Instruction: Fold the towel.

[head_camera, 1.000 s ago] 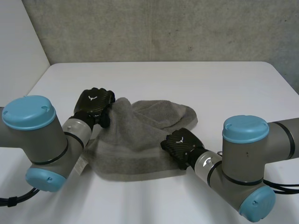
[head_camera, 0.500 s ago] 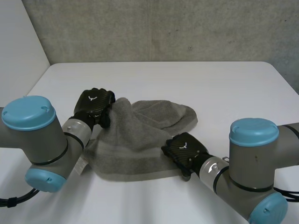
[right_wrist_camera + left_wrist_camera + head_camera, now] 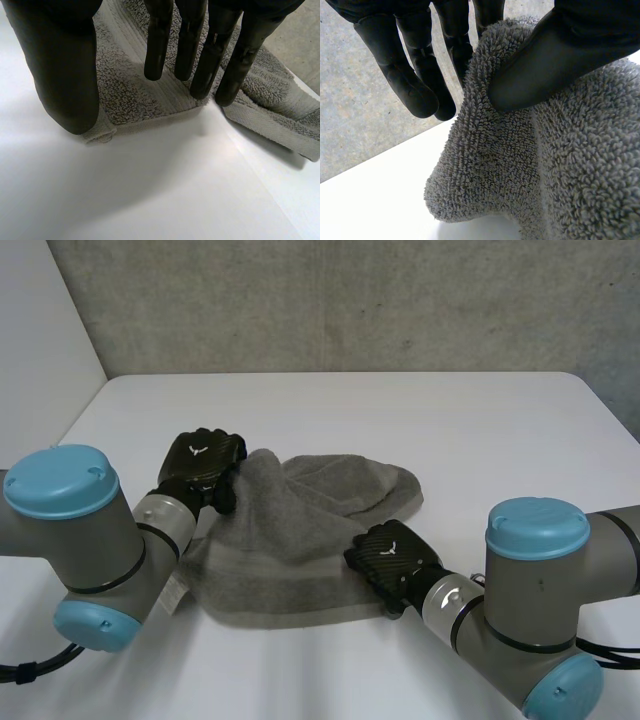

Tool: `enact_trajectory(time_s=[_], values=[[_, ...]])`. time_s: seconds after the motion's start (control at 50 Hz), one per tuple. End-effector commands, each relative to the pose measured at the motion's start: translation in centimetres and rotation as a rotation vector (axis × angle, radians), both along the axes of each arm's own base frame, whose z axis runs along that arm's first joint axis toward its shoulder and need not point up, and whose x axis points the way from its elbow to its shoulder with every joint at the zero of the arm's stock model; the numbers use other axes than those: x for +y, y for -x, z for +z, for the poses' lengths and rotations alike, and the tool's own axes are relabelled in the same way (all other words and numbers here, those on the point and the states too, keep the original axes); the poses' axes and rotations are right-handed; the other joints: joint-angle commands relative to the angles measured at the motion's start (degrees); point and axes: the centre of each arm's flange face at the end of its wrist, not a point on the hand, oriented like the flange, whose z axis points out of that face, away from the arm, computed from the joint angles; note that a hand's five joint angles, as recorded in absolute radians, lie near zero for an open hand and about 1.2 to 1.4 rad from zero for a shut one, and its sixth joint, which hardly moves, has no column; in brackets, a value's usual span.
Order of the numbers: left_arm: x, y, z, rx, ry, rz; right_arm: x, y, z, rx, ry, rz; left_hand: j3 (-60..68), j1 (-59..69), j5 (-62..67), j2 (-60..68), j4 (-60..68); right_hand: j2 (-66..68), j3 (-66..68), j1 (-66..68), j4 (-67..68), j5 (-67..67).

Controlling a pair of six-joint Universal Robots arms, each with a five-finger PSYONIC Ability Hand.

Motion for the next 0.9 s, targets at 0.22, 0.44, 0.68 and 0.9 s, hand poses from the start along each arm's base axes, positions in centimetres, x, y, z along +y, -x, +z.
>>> enact_trajectory(time_s=[0.22, 0.44, 0.68, 0.9], values=[[0.0, 0.0, -0.1, -0.001, -0.003, -0.001, -0.2, -0.3, -0.6, 0.007, -0.007, 0.0, -12.1, -8.7, -21.7, -5.5, -10.5, -0.2, -0.6, -0.7, -0.6, -1.0], [0.0, 0.0, -0.2, -0.002, -0.004, -0.001, -0.7, -0.6, -0.8, 0.006, -0.002, -0.001, -12.1, -8.7, -21.7, -5.5, -10.5, 3.5, 3.1, 3.0, 3.1, 2.6], [-0.1, 0.0, -0.1, -0.001, -0.003, -0.001, -1.3, -1.0, -1.1, 0.002, 0.004, -0.003, -12.1, -8.7, -21.7, -5.5, -10.5, 6.9, 6.5, 6.4, 6.4, 6.0], [-0.1, 0.0, -0.2, -0.002, -0.004, -0.001, -2.4, -1.7, 0.0, -0.023, 0.042, -0.007, -12.1, -8.7, -21.7, -5.5, -10.5, 7.4, 7.0, 6.9, 6.9, 6.5]])
